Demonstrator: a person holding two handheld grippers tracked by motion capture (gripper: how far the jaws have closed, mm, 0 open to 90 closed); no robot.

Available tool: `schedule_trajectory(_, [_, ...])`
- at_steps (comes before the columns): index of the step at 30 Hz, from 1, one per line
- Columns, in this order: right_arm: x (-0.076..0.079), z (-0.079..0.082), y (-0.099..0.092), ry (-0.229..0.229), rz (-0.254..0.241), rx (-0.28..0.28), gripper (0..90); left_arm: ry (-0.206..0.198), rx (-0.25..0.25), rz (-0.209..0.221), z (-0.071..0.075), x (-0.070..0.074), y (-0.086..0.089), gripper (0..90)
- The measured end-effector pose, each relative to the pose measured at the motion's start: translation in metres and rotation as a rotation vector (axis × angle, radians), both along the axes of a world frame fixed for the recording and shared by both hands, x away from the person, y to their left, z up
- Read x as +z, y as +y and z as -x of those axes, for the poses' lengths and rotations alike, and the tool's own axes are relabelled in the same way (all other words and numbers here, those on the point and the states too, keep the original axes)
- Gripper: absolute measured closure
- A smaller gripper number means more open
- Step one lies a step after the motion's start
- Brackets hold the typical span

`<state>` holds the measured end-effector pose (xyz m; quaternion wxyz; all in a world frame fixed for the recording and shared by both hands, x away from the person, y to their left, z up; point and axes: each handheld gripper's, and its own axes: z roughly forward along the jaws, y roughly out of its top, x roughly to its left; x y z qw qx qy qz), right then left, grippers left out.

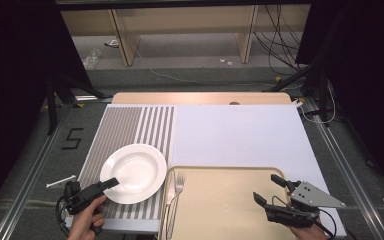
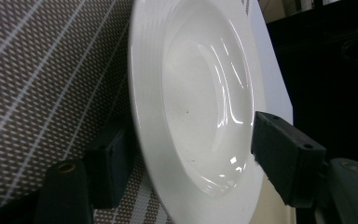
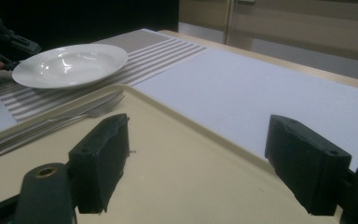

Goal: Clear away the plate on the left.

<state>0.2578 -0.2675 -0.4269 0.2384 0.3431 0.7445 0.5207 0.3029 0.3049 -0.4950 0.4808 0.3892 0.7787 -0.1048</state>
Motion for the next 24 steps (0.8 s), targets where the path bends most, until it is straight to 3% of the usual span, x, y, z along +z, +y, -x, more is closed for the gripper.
schedule_trajectory(1, [0.000,0.000,0.000,0.000,-0.002,0.000,22.6,0.014,0.019,0.018,0.000,-0.002,0.000,35.0])
schedule_trajectory(6, [0.000,0.000,0.000,0.001,0.001,-0.002,22.6,0.026,0.021,0.032,0.000,-0.005,-0.003,40.8])
schedule_trajectory(8, [0.000,0.000,0.000,0.004,0.005,-0.002,22.6,0.041,0.017,0.053,-0.001,-0.008,-0.004,47.7])
schedule_trajectory(11, [0.000,0.000,0.000,0.005,0.005,0.000,22.6,0.061,0.035,0.074,0.000,-0.012,-0.004,49.7])
schedule_trajectory(18, [0.000,0.000,0.001,0.003,0.004,0.003,22.6,0.084,0.055,0.080,-0.001,-0.017,-0.007,61.7])
schedule_trajectory(24, [0.000,0.000,0.001,0.001,0.002,0.002,22.6,0.089,0.037,0.080,-0.003,-0.020,-0.018,72.1])
